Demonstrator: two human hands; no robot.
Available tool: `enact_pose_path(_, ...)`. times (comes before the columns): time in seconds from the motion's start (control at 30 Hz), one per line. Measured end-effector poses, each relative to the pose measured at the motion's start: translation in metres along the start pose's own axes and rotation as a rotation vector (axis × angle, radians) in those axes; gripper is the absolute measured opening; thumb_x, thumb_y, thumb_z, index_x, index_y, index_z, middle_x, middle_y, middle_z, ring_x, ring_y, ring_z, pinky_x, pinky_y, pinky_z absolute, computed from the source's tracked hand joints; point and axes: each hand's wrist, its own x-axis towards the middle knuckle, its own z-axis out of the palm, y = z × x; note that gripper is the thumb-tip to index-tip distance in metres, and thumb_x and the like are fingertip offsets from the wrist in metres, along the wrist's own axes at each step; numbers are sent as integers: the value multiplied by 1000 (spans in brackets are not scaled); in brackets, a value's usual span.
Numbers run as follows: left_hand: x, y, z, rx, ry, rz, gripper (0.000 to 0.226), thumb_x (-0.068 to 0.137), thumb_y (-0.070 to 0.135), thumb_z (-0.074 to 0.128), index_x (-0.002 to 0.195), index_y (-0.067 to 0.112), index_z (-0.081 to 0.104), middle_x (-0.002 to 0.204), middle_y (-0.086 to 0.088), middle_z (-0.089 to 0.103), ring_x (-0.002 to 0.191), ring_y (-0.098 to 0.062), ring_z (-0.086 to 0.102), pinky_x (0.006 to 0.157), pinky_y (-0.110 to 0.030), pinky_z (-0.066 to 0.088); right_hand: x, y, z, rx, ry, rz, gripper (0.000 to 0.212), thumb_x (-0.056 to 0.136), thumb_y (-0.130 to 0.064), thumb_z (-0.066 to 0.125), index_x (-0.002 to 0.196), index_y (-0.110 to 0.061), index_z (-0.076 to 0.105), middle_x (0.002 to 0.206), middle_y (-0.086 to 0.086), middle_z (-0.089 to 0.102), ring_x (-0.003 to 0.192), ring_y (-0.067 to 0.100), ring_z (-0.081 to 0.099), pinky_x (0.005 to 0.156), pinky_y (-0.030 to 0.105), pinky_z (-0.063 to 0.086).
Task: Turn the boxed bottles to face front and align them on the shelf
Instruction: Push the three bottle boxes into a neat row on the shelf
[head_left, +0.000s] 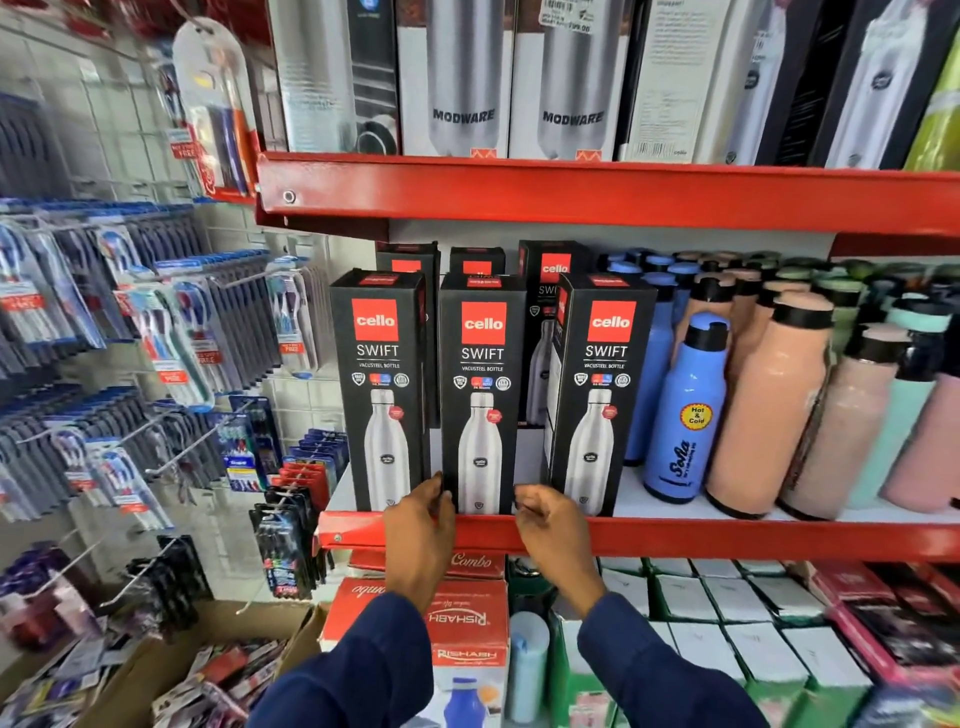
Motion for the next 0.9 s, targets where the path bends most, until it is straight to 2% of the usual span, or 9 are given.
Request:
enact_pose_path(0.1,-1,3,-3,-56,-2,-15,35,98,12,58,130,0,63,126,-14,71,116,-25,69,101,-31,53,0,0,0,-21,18,-17,32,86,-1,62,116,-10,67,112,5,73,98,9,66,87,14,50)
enact_pose_path(0.23,-9,8,-9,-129,31,-19,34,97,9,59,130,1,64,123,-12,73,107,-13,68,96,-19,50,-3,-1,0,-10,48,-27,31,86,-2,62,115,-11,67,111,2,73,97,6,66,77,1,45)
enact_pose_path(0.3,-18,11,-12,-198,98,-32,33,96,7,61,128,4,66,122,-7,74,107,-9,68,99,-22,52,-9,-1,-2,32,109,-36,27,88,-2,62,110,-14,70,106,-2,74,94,3,68,79,3,49)
enact_pose_path(0.4,-27,20,-10,-262,185,9,26,92,3,66,116,9,74,110,-3,78,96,-11,74,92,-26,58,-17,6,-9,95,229,-43,21,87,-6,65,102,-19,74,97,-7,76,89,2,71,84,19,57)
enact_pose_path(0.53,-31,40,13,-270,167,169,27,83,-6,70,100,13,79,93,4,79,83,-3,74,82,-19,59,-23,13,-34,146,378,-7,21,85,-2,64,90,-18,76,84,-6,77,79,5,73,75,23,59)
enact_pose_path(0.63,-37,60,37,-263,80,194,29,84,1,67,107,14,78,100,5,79,90,0,73,85,-7,52,-24,21,-61,116,499,-15,24,84,0,61,83,-19,74,75,-5,75,69,6,70,65,19,56)
enact_pose_path(0.7,-40,67,53,-243,-4,179,33,87,7,67,119,11,72,114,0,77,101,-7,72,94,-18,54,-18,29,-77,120,538,1,20,83,0,62,86,-17,72,77,-3,75,70,8,69,68,24,57)
enact_pose_path(0.77,-42,71,67,-180,-55,142,41,89,11,66,129,9,65,125,-4,73,107,-10,70,100,-20,50,-9,37,-92,142,499,44,18,83,-1,63,91,-15,70,83,0,74,77,14,70,73,28,56)
enact_pose_path(0.9,-42,76,84,-70,-66,76,49,90,15,66,137,7,58,133,-9,68,117,-21,68,100,-15,40,7,45,-106,59,250,19,29,84,-2,61,110,-12,66,102,-2,71,91,11,67,79,15,51)
